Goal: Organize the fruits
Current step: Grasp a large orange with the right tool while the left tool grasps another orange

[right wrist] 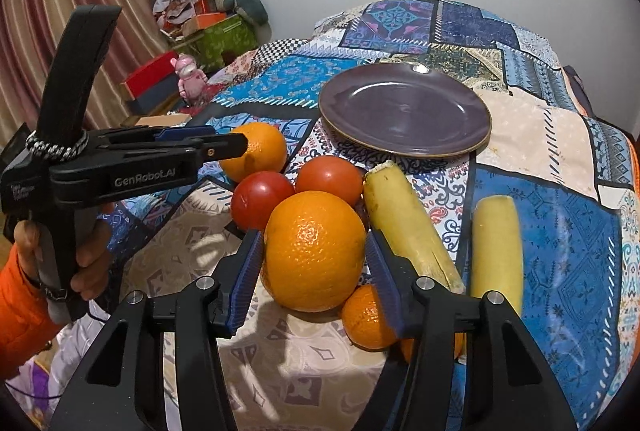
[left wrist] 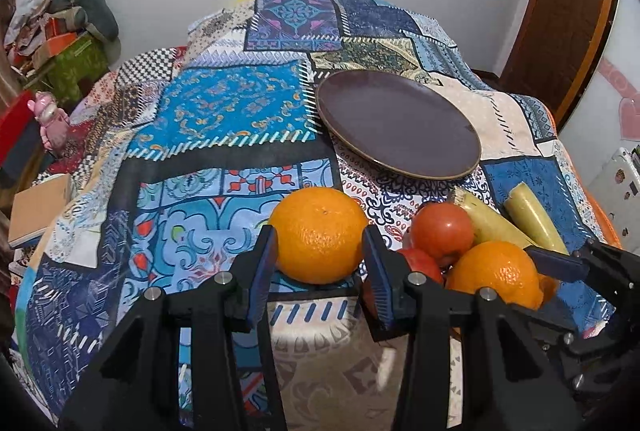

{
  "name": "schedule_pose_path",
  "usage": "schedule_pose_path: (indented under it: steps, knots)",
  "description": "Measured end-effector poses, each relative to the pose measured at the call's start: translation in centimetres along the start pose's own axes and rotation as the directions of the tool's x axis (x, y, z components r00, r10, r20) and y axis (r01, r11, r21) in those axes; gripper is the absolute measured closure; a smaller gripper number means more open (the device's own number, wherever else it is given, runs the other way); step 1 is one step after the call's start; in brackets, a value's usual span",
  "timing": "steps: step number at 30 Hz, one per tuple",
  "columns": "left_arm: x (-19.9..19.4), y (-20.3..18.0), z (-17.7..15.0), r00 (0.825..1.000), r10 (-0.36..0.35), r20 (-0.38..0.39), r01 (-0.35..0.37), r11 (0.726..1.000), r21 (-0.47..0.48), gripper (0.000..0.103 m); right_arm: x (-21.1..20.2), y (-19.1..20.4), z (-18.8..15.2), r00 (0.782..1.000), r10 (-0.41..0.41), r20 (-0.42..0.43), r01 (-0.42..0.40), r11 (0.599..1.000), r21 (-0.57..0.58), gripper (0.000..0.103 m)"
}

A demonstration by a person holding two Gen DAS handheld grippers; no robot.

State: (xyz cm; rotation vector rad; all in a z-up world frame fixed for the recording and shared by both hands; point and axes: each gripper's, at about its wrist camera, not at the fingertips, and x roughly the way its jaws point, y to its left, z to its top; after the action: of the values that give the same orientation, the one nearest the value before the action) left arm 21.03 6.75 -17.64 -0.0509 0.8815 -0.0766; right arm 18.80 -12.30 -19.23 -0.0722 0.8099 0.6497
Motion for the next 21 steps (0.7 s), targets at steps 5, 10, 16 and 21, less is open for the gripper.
schedule_pose_path:
  steps: [5, 10, 16, 21]
  knots:
    - [0.8, 0.0, 0.3, 1.0, 0.004, -0.007, -0.004, 1.0, 0.012, 0.059, 0.1, 0.3, 0.1, 1.0, -0.016, -0.01, 0.016, 1.0, -0.009, 0.051]
    - [1.6, -0.2, 0.7, 0.999, 0.011, -0.031, -0.01, 0.999, 0.042, 0.047, 0.3, 0.3, 0.2, 1.0, -0.018, -0.017, 0.018, 1.0, 0.002, 0.051]
    - [3.1, 0.7, 1.0, 0.997, -0.033, -0.076, 0.033, 0.999, -0.004, 0.037, 1.3, 0.1, -0.2, 0.998, -0.005, -0.057, 0.005, 1.0, 0.011, 0.047]
    - [4.2, 0.3, 0.9, 0.996, -0.018, -0.092, 0.019, 1.0, 0.005, 0.036, 1.7, 0.2, -0.3, 0.998, -0.011, -0.06, 0.011, 1.0, -0.002, 0.045]
